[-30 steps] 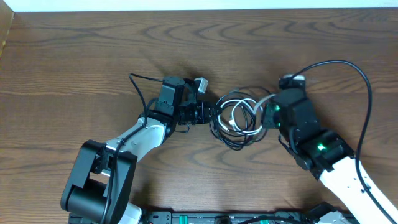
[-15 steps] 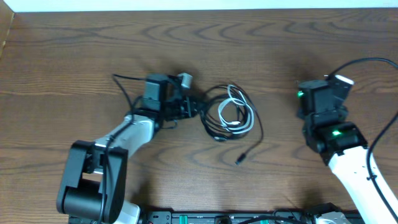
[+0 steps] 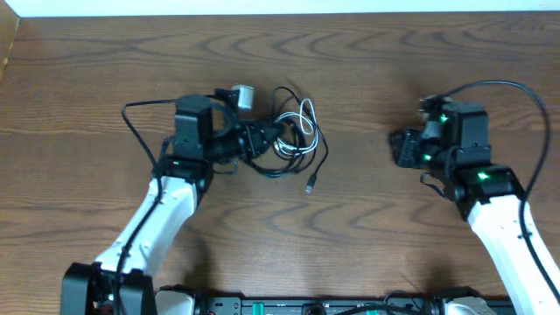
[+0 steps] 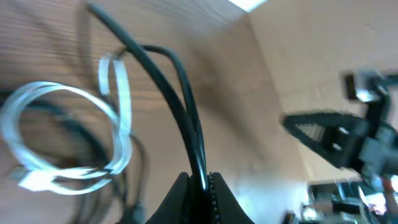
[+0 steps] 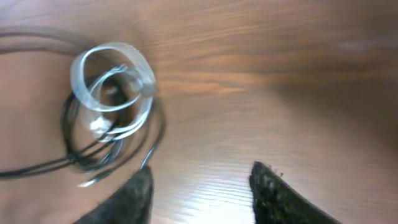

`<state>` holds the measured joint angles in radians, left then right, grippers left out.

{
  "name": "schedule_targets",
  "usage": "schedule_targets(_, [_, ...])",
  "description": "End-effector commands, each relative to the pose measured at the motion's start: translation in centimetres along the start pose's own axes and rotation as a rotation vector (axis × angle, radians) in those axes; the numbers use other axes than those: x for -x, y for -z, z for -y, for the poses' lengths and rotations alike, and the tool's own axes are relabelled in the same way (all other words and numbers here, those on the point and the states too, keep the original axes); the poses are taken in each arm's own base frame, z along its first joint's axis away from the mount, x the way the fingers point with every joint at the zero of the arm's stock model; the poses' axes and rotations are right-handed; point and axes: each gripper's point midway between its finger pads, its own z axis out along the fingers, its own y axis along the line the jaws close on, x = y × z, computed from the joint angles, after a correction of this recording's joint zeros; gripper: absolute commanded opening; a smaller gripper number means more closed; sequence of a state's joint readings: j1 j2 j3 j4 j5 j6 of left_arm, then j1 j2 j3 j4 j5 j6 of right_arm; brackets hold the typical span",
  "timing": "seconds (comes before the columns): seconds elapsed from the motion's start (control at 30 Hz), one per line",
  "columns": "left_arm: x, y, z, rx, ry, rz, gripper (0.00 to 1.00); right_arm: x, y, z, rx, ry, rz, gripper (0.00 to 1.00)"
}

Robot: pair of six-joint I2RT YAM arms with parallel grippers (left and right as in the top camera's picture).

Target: Untangle cables

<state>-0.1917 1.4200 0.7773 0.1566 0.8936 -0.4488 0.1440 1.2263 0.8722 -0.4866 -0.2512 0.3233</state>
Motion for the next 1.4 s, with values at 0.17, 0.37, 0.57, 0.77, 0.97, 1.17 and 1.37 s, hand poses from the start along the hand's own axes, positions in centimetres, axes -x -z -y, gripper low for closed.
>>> schedule_targets(0.17, [-1.4, -1.0, 9.0, -0.336, -0.136, -0.098, 0.08, -3.1, -2.8, -5.8, 0.325, 0.128, -0.162, 0.59])
schedule_targets(0.37, [2.0, 0.2, 12.8, -0.448, -0.201, 0.037, 0.08, -5.4, -4.0, -8.0, 0.454, 0.184, -0.248, 0.66])
schedule_targets(0.57, [2.8, 0.3, 13.0, -0.444, -0.181, 0.071, 0.08, -4.7, -4.3, -8.9, 0.471, 0.223, -0.204, 0.68])
schedule_targets(0.77, [3.6, 1.2, 14.7, -0.504, -0.19, 0.1, 0.08, -3.5, -4.9, -8.6, 0.411, 0.221, -0.149, 0.68])
schedule_targets(0.97, [5.3, 1.7, 15.1, -0.498, -0.199, 0.192, 0.08, -5.3, -4.7, -10.1, 0.469, 0.285, -0.199, 0.7])
schedule_targets(1.17, [7.2, 1.0, 12.8, -0.377, -0.162, 0.298, 0.08, -5.7, -4.6, -10.2, 0.47, 0.297, -0.213, 0.72])
schedule_targets(1.37, [7.4, 0.8, 12.3, -0.357, -0.145, 0.309, 0.08, -6.3, -5.0, -9.0, 0.417, 0.367, -0.221, 0.72])
